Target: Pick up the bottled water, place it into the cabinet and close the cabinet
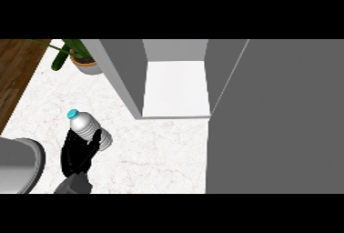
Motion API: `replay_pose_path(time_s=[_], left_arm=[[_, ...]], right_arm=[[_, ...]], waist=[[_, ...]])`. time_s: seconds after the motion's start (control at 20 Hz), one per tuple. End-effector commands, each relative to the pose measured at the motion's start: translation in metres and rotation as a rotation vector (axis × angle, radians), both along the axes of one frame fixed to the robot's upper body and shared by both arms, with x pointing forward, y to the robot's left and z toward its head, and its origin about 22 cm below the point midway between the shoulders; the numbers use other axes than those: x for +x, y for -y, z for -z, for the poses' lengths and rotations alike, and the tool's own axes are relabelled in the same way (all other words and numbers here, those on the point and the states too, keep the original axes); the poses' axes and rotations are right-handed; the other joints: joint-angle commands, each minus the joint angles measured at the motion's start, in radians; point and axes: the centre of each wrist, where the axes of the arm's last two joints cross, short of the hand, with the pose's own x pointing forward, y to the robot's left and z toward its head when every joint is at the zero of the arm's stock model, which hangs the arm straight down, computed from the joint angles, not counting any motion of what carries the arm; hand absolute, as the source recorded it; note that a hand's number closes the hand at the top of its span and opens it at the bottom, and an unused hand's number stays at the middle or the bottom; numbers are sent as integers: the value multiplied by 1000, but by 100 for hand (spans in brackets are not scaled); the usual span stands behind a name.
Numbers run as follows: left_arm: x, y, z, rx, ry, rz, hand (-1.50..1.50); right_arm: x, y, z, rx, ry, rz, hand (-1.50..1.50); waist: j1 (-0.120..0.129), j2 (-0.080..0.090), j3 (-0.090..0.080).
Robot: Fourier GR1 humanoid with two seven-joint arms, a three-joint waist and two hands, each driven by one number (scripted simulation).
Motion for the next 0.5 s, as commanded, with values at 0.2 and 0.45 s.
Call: replay_pose_path(time_s=[0.2,0.45], left_arm=[[27,13,-6,-32,37,-1,150],[7,30,6,51,101,127,150]], right_arm=[[4,-2,-26,-5,67,-21,-150],[-4,1,-25,6,82,-26,-150]], waist=[[1,0,1],[-1,-5,1]])
